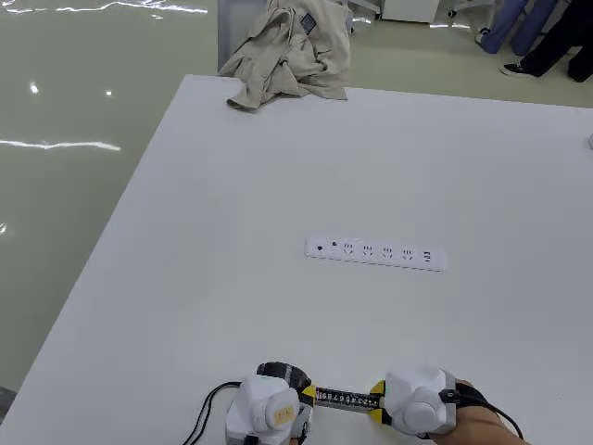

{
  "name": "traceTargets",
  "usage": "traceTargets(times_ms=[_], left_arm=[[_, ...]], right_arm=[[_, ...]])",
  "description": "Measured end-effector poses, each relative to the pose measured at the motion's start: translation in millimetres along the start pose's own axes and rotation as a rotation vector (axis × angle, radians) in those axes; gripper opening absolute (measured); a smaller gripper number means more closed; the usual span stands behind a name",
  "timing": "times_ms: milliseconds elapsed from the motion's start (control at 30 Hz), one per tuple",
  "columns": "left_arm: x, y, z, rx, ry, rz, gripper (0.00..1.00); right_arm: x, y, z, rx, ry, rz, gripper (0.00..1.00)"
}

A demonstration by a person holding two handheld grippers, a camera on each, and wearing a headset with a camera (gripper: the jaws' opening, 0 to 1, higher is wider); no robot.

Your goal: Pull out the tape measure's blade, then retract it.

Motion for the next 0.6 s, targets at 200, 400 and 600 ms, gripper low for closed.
traceTargets(times_ms=[200, 400, 600], left_arm=[[-0.6, 0.1, 0.2, -0.001, 0.0, 0.002, 0.57], [-1.3, -0.9, 0.1, -0.002, 0.0, 0.005, 0.57], [-1.8, -0.7, 0.3, -0.003, -0.001, 0.004, 0.57]], right_arm=[[4.7, 2.6, 0.3, 0.001, -0.005, -0.005, 0.14], [9.5, 5.4, 1.0, 0.003, -0.01, -0.009, 0.14], [16.9, 10.6, 1.4, 0.006, -0.018, -0.014, 0.14]])
Point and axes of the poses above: the centre of the closed fingertips' face, and the gripper's own axes: y roughly forward along the fingers, z roughly to its left, x roughly out of its top, the point moved 7 cm from there along -y, roughly backward along the fingers, and after that the axes turned 8 degrees about -z, right-handed, at the moved point
